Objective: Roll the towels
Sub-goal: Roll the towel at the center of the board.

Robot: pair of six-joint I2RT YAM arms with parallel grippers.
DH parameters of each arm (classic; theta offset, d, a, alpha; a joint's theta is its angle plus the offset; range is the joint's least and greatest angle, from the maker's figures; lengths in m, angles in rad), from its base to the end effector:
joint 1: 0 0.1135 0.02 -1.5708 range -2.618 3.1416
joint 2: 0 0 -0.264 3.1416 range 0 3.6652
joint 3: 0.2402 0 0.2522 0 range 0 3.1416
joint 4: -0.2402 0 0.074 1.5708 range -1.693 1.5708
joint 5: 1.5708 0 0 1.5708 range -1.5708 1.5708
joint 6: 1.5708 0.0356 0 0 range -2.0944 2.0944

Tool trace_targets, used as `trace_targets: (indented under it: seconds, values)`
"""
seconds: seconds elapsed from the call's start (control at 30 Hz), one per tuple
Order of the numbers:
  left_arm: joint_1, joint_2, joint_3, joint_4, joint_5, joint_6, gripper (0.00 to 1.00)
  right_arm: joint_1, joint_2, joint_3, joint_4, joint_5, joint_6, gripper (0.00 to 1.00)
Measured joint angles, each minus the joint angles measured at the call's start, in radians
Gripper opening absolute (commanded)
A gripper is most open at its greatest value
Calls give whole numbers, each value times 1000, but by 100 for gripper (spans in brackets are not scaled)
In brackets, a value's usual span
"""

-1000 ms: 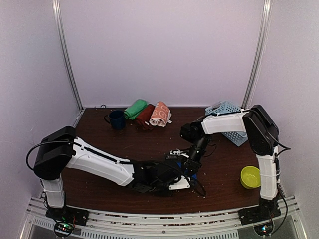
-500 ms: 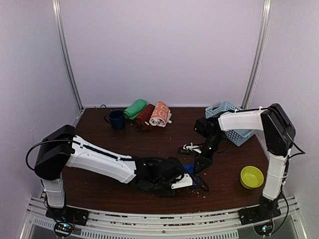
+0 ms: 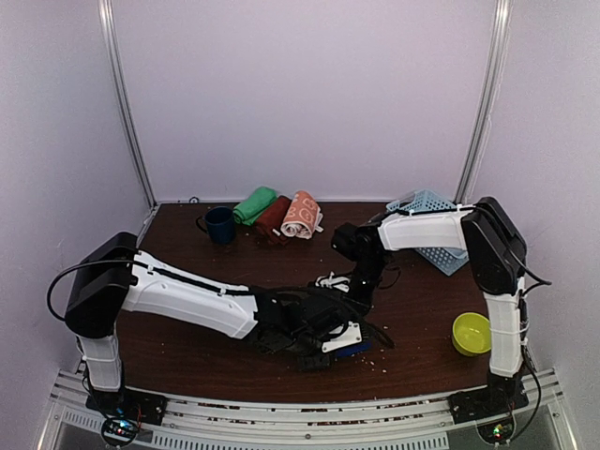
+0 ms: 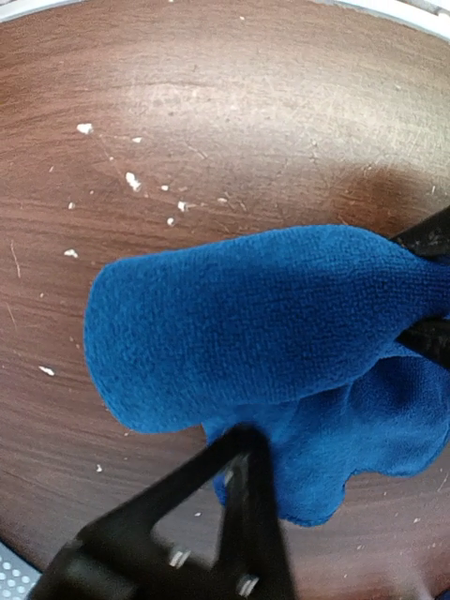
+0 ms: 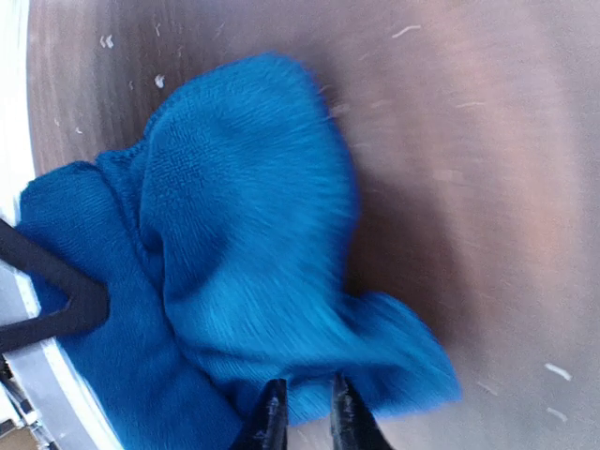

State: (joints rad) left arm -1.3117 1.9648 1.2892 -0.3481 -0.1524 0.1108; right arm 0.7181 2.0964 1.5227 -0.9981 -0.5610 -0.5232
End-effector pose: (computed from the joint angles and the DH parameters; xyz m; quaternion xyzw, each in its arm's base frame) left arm 0.1095 -0.3919 0.1577 0.6111 0.7407 -0.0917 0.2637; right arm 0.2817 0.2713 0.1552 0.5587 -0.7818 -0.2755 0.0274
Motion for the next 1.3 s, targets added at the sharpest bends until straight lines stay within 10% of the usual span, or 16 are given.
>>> trace_targets:
  seconds: [0.3,0.7,1.3]
  values:
    - [107,16,54,-61,250,-94,13,-156,-386,52,-18,-25,15,35]
    - [296,194,207,-103,833,-283,10,-71,-803,-11,-71,-368,-191,55]
    - [352,332,295,-146,1136,-352,10,351,-747,-657,373,296,-184,61]
